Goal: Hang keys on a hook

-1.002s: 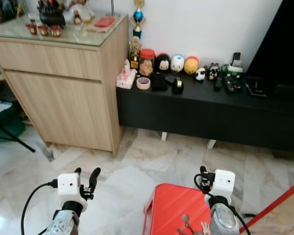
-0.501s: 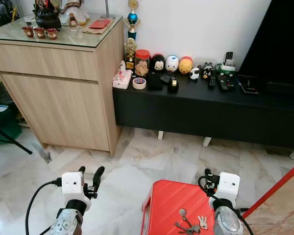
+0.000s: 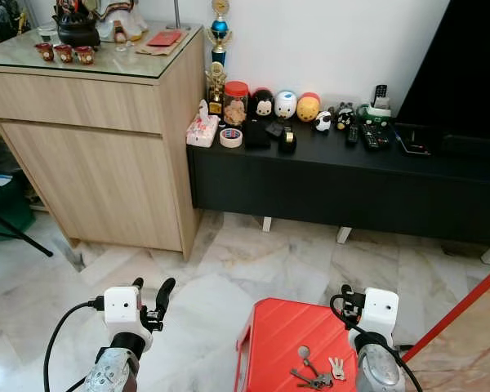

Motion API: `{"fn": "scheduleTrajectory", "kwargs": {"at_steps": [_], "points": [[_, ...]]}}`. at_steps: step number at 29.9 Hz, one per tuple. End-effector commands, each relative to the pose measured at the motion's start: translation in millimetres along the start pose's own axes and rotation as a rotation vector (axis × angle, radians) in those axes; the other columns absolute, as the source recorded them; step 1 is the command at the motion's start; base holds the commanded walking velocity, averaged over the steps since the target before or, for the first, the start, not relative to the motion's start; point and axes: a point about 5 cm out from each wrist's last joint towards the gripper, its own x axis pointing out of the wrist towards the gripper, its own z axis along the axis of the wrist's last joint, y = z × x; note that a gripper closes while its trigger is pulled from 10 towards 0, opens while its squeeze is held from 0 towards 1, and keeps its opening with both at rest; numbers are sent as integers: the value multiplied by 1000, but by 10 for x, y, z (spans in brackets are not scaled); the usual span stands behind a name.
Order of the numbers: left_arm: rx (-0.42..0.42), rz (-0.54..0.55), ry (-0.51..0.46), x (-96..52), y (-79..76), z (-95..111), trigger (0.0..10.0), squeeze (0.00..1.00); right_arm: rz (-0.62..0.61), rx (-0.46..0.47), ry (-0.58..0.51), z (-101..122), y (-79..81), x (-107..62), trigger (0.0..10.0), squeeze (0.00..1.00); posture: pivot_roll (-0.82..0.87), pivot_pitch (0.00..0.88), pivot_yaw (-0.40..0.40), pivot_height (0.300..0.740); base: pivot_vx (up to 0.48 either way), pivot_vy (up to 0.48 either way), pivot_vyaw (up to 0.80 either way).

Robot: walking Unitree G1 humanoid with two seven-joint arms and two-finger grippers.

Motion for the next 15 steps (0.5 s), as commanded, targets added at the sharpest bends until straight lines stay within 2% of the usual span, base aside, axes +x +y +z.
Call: {"fn": "scheduleTrajectory", "kwargs": {"at_steps": [1, 15], "points": [[-7, -8, -5, 21, -28, 21, 10000, 0, -3, 4, -14, 19, -22, 1, 10000, 0, 33, 5, -77, 676, 0, 0, 0], [-11, -14, 4, 34, -57, 15, 10000, 0, -2, 7, 0, 13, -24, 12, 10000, 0, 37, 12, -77, 676, 0, 0, 0]]}}
